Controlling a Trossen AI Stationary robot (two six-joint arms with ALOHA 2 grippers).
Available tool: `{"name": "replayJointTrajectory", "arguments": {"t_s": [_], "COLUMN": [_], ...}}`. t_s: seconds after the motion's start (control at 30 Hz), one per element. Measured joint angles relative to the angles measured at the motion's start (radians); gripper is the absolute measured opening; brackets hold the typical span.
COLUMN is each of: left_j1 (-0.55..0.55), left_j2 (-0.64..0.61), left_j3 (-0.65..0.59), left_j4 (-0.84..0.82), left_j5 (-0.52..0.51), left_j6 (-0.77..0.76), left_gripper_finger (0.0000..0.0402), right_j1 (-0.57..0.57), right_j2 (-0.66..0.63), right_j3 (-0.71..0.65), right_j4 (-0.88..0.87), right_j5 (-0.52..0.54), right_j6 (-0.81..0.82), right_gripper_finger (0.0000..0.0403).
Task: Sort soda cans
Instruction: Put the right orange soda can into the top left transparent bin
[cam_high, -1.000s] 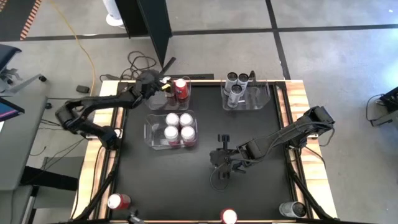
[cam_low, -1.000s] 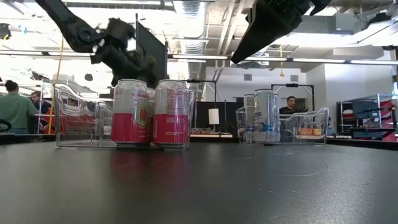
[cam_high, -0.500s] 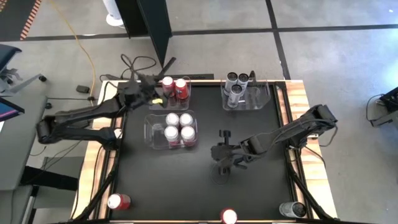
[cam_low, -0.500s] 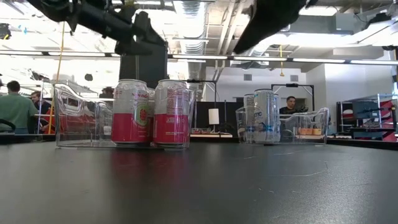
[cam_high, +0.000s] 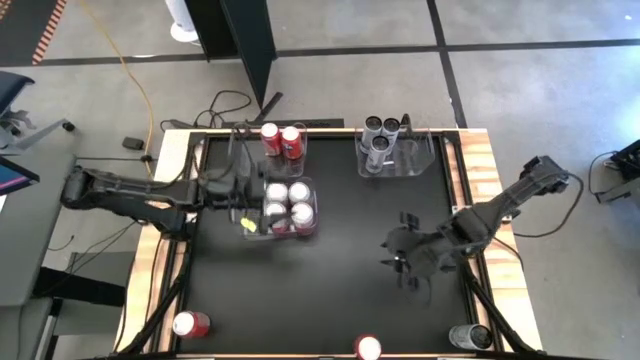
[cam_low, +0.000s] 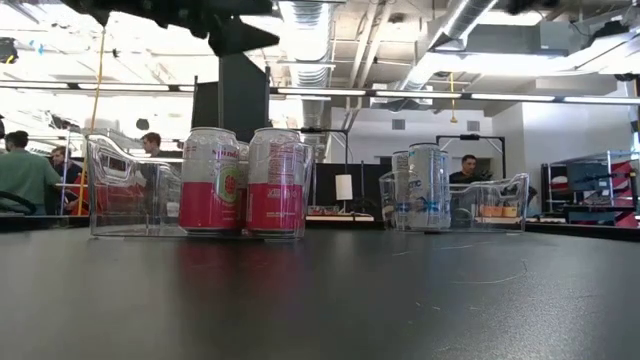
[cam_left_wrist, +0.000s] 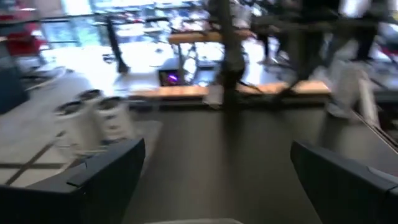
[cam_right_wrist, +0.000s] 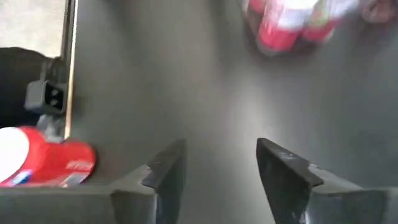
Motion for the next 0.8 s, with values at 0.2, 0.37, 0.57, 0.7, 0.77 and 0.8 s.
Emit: {"name": "replayJointTrajectory", "arguments": {"t_s": [0.2,0.37,0.57,0.7,0.77,0.8], "left_j1": [-0.173,-0.258,-0.326,-0.380,-0.405,-0.419], "left_j2": [0.024,0.082,0.187,0.304,0.373,0.407], "left_j3": [-0.001,0.000,0.000,0.000,0.000,0.001], "left_j4": [0.020,0.083,0.177,0.259,0.337,0.375], "left_j5": [0.000,-0.001,-0.002,-0.003,-0.003,-0.003], "left_j6": [0.056,0.040,-0.008,-0.002,0.001,-0.001], "left_gripper_finger": [0.0396,0.0396,0.0396,0.0396,0.0396,0.0396], "right_j1": [0.128,0.214,0.292,0.342,0.369,0.382], "right_j2": [0.002,0.061,0.125,0.172,0.200,0.215], "right_j3": [0.000,0.000,0.000,0.000,0.000,0.000], "right_j4": [-0.036,-0.047,-0.004,0.023,0.022,0.022], "right_j5": [-0.005,-0.011,-0.033,-0.033,-0.033,-0.032], "right_j6": [0.225,0.356,0.408,0.408,0.407,0.407], "right_gripper_finger": [0.0233,0.0245,0.0259,0.0262,0.0262,0.0261]}}
